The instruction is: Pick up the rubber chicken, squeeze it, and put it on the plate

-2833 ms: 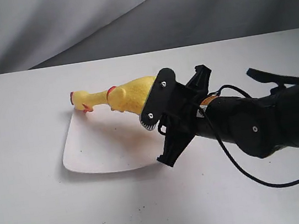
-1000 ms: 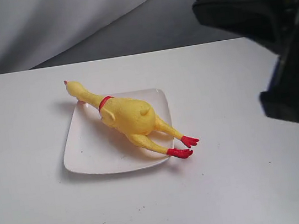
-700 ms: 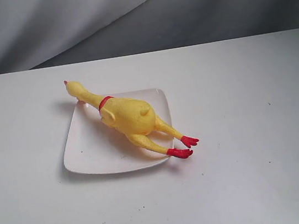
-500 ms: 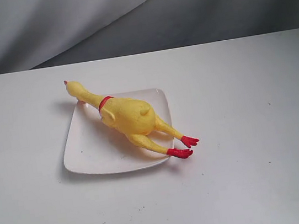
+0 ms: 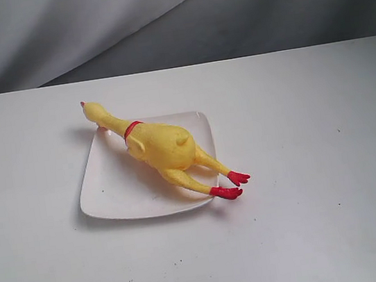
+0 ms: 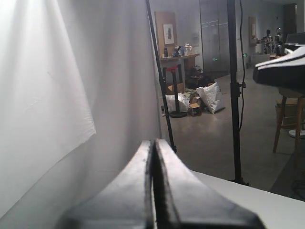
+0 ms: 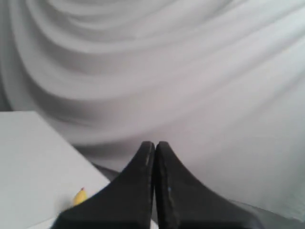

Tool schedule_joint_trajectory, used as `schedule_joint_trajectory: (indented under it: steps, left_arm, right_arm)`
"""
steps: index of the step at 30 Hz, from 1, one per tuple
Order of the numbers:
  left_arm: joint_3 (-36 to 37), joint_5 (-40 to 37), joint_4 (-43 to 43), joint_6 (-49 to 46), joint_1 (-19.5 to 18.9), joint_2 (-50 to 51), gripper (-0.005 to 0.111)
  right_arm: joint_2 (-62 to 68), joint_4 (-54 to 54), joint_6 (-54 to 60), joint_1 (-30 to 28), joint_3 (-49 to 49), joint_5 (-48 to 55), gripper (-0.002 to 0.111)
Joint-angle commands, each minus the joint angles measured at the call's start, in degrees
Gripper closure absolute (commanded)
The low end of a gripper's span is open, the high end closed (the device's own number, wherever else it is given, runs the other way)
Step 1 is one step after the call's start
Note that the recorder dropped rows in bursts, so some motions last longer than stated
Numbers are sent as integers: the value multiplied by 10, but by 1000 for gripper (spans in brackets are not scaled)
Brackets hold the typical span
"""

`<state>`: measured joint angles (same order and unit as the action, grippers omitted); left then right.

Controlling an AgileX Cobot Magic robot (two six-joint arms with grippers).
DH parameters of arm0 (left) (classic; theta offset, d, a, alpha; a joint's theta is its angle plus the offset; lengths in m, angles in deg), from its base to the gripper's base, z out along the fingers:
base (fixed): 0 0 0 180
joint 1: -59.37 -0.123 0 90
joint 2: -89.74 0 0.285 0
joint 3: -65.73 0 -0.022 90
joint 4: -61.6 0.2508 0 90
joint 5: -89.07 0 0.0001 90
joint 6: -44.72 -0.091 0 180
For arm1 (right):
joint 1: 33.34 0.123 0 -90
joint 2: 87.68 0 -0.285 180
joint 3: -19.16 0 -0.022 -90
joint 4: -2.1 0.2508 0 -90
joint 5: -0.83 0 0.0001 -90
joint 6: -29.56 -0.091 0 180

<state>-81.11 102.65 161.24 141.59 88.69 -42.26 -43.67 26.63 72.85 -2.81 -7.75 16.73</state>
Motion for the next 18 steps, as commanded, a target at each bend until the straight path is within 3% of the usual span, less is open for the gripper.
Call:
schedule_joint_trajectory:
  steps: [1,4,7,13,18]
  left_arm:
    - [-2,1,-1,1,3,-1,106]
    - [-2,1,-1,3,3,-1,106]
    - [-2,1,-1,3,3,-1,106]
    - [-2,1,-1,3,3,-1,106]
    - [-2,1,-1,1,3,-1,106]
  right_arm:
    - [-50,14,-2,-67,2,-32,108]
    - [-90,30,-2,-114,2,-40,108]
    - [-129,69,-90,-157,2,-32,108]
    - [-192,-70,-276,-245,2,54,108]
    - [-231,-145,-358,-294,1,127,108]
